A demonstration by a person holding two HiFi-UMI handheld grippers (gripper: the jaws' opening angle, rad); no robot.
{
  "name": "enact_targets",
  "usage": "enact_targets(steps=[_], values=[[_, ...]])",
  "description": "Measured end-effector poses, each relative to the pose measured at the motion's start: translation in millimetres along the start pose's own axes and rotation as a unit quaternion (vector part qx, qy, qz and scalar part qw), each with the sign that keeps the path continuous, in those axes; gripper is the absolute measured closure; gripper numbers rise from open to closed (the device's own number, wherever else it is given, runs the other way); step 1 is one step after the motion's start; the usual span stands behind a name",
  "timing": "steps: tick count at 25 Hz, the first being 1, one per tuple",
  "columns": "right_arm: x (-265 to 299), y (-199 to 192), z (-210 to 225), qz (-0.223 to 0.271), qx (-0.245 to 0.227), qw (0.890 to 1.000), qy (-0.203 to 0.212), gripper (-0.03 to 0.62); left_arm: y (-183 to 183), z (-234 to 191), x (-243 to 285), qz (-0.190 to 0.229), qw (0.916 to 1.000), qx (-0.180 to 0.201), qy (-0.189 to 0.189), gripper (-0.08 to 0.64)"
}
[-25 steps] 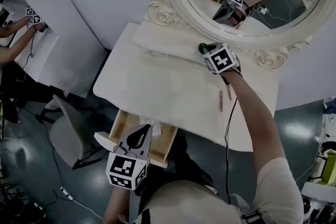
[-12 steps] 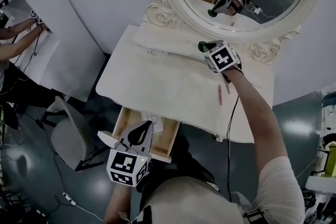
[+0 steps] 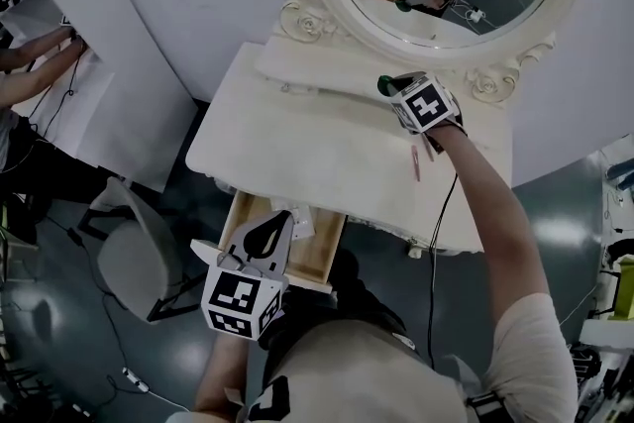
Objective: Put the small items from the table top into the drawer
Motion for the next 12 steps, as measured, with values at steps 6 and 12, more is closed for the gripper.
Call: enact_targets(steps=[6,12], values=[[-22,1,-11,-0.011,-0.002,1.000,-0.012,0.566,3,-3,-11,0.012,0.9997,0.009,-0.019,0.503],[-39,2,-27,-0.021,-0.009,1.000,-0.019,0.566,5,-8,-23,0.023,0.9990,0.017,-0.036,0.503]])
Point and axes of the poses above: the fingertips, and each gripper's own axes: x forward along the fingers, z to its right, y out of its top, the point moved 7 cm from there along -x, backward along the fingers, and after that the axes turned 4 degrees about y, right-handed, at the moved point
